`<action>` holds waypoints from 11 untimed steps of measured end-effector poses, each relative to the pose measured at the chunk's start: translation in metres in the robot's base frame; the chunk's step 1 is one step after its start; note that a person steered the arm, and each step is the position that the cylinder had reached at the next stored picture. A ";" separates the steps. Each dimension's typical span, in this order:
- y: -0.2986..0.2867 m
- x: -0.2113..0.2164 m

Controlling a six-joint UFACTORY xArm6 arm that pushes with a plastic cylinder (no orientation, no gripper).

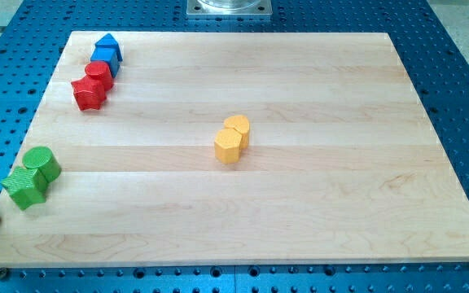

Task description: Move the red circle into the red star

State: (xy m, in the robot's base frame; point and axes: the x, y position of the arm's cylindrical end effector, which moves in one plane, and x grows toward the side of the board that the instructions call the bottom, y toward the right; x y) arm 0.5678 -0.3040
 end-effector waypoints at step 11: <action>0.142 -0.244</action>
